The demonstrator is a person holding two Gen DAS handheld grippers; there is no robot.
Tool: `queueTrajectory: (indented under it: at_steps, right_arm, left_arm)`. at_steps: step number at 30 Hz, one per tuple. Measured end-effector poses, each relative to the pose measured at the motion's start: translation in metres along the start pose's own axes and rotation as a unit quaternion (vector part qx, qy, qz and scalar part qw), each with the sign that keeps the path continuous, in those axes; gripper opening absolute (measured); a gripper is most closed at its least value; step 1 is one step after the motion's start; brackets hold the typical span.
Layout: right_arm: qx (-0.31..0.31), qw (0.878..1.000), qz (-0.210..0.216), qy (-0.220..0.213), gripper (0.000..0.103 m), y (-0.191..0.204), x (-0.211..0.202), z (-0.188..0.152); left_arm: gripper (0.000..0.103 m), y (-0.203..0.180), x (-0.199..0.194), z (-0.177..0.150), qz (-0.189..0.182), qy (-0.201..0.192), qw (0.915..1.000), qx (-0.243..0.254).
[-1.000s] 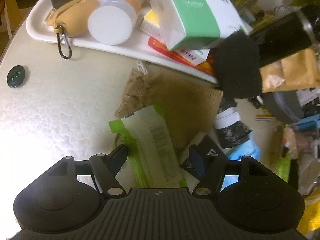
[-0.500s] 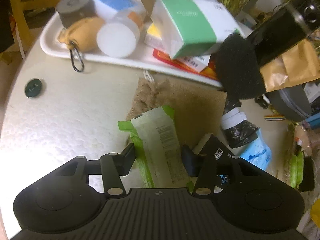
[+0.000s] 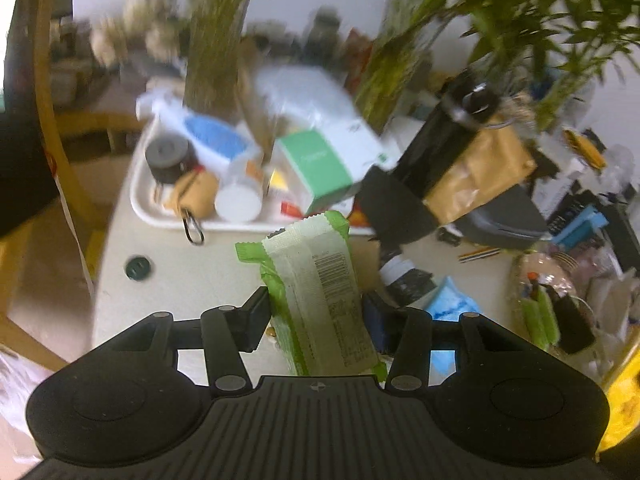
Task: Organize soft objects
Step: 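Close the left tool on the green-and-white pack and lift it, then lower the yellow pack into the box and open the right tool while the left tool carries the green pack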
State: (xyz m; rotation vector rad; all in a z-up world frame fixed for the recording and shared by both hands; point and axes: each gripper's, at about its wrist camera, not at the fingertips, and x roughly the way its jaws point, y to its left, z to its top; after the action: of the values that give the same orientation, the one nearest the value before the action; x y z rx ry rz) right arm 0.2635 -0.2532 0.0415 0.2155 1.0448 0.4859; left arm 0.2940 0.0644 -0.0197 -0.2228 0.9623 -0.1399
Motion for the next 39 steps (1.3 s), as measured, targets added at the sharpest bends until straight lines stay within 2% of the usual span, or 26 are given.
queueTrajectory:
  at_steps: [10,14,17,18,24,27,28,29,33,35,37,39]
  right_arm:
    - [-0.034,0.996,0.027,0.075,0.057,0.042,-0.014,-0.028]
    - [-0.039,0.993,0.018,0.113,0.056,0.055,-0.015,-0.044]
    - [-0.051,0.989,0.003,0.138,0.056,0.067,-0.014,-0.054]
    - [-0.053,0.988,0.000,0.144,0.057,0.071,-0.014,-0.057]
    - [-0.074,0.980,-0.023,0.185,0.057,0.091,-0.008,-0.070]
    - [-0.081,0.979,-0.011,0.185,0.064,0.094,-0.010,-0.074]
    - [-0.082,0.980,-0.003,0.184,0.069,0.095,-0.010,-0.074]
    - [-0.081,0.981,0.004,0.179,0.076,0.095,-0.012,-0.074]
    - [-0.079,0.985,0.015,0.152,0.087,0.095,-0.020,-0.070]
    - [-0.081,0.987,0.018,0.140,0.093,0.095,-0.024,-0.068]
    - [-0.085,0.987,0.015,0.132,0.097,0.094,-0.024,-0.067]
    - [-0.087,0.988,0.012,0.127,0.098,0.093,-0.025,-0.067]
  left_arm:
    - [0.047,-0.026,-0.085,-0.021,-0.026,-0.039,0.9971,0.060]
    - [0.038,-0.039,-0.108,-0.035,-0.037,-0.037,0.9949,0.087]
    - [0.006,-0.046,-0.118,-0.046,-0.057,-0.020,0.9936,0.095]
    - [0.000,-0.048,-0.120,-0.049,-0.067,-0.015,0.9930,0.097]
    - [0.000,-0.064,-0.137,-0.065,-0.056,-0.028,0.9882,0.140]
    - [0.003,-0.064,-0.142,-0.072,-0.051,-0.031,0.9871,0.149]
    - [0.003,-0.063,-0.141,-0.074,-0.049,-0.031,0.9871,0.149]
    - [0.003,-0.062,-0.142,-0.076,-0.044,-0.032,0.9871,0.150]
    - [0.005,-0.055,-0.136,-0.081,-0.035,-0.017,0.9891,0.142]
    - [0.013,-0.052,-0.133,-0.082,-0.031,-0.010,0.9897,0.139]
    - [0.028,-0.051,-0.131,-0.085,-0.024,-0.008,0.9897,0.141]
    - [0.029,-0.051,-0.129,-0.087,-0.021,-0.006,0.9895,0.143]
